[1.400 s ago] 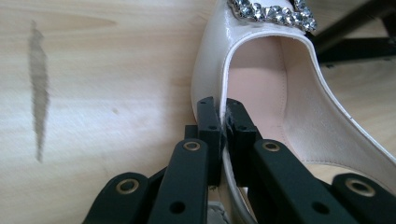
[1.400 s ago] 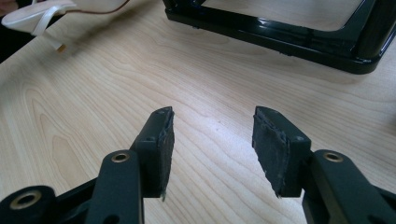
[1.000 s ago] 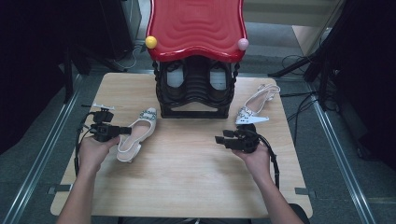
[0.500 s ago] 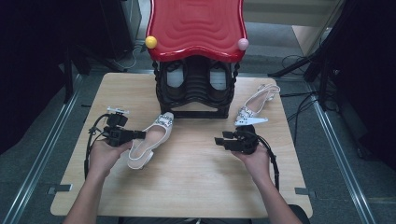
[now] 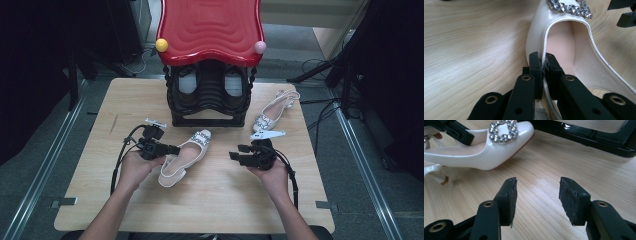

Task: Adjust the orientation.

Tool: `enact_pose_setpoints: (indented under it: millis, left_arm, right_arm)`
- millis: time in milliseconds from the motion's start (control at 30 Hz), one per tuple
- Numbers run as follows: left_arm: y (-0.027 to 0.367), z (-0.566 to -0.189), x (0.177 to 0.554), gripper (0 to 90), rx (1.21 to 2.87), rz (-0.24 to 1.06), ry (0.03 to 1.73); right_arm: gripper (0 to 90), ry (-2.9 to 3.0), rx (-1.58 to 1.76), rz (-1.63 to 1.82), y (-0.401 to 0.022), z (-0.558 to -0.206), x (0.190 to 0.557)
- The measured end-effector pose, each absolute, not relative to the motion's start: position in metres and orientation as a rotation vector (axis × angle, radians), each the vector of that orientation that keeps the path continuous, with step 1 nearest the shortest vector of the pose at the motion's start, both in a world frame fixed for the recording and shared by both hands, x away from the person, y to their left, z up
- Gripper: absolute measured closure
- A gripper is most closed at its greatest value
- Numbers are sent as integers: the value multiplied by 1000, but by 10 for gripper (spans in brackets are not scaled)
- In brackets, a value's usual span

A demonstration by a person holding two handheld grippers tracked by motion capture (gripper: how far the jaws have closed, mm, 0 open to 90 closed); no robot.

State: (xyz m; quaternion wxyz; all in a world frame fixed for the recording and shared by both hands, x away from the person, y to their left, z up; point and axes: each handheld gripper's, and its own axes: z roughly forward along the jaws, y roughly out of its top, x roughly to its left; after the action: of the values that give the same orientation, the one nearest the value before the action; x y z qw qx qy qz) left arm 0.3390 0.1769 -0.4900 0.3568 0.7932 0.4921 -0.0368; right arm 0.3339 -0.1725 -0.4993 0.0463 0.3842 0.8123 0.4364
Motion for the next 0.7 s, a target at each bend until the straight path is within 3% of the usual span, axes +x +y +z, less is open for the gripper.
enact_pose_setpoints:
  millis: [533,700]
  left_arm:
    - [158,-511,349,850,2058,-131,1291]
    - [162,-504,348,774,2018,-156,1251]
  right_arm:
    - [499,2495,1132,1312,-158,-505,327]
    - [512,2494,1112,1310,-152,-507,327]
